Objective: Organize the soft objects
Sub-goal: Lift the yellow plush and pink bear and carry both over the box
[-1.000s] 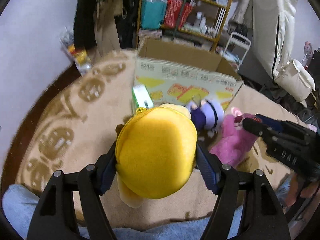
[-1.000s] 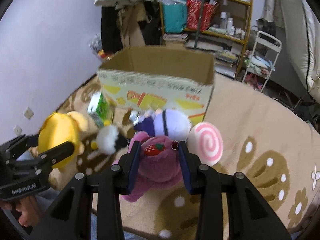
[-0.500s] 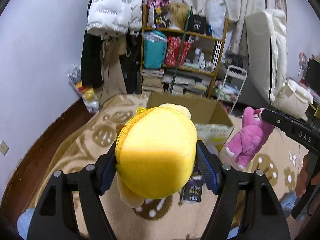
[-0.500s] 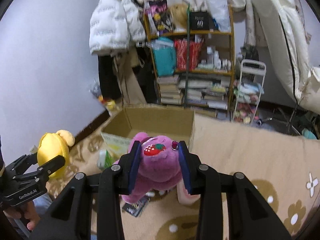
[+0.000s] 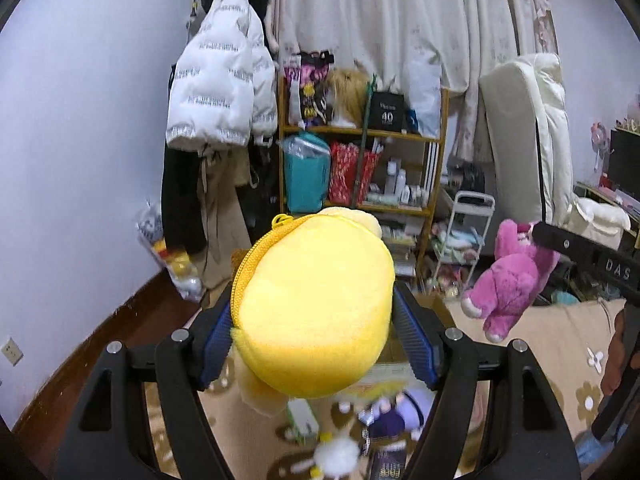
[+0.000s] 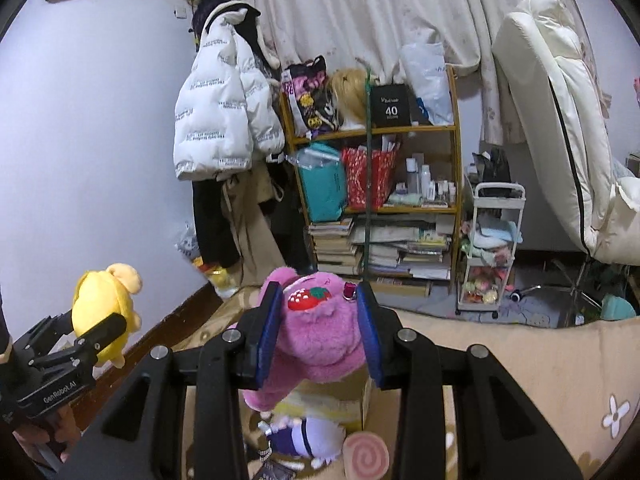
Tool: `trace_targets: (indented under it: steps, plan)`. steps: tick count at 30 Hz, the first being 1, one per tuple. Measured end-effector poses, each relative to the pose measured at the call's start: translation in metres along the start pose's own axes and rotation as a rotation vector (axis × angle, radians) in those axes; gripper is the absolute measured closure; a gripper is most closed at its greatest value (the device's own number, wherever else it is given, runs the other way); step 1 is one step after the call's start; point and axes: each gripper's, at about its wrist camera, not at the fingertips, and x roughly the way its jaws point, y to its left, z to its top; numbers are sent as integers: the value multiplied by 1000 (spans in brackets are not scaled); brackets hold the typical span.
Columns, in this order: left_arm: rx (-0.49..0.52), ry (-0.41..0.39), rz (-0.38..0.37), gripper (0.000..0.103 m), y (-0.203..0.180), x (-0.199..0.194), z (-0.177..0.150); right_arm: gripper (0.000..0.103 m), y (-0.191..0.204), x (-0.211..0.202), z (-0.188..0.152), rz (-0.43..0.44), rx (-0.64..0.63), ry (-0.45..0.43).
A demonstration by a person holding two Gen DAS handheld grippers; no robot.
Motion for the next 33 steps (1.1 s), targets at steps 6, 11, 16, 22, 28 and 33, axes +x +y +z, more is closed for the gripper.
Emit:
trace_targets:
  steps: [6,11,16,22,28,33]
  plan:
    - [18,-44,-14,30,-7,24,18,64,-1,19,9,9,8,-30]
    - [48,-49,-34,30,-13,47,17,64,-5,37,6,16,27,-28]
    - [50,-39,-37,30,-17,67,4,64,-12,55,-3,28,50,-15]
    - [39,14,-45,30,-19,96,-14,64,-18,78,-14,25,59,12]
    - [60,77,-45,30,-25,121,-36,64,-23,101,-30,18,54,55]
    - [60,114,-44,30,-26,136,-44,64,-33,119,-44,49,104,108]
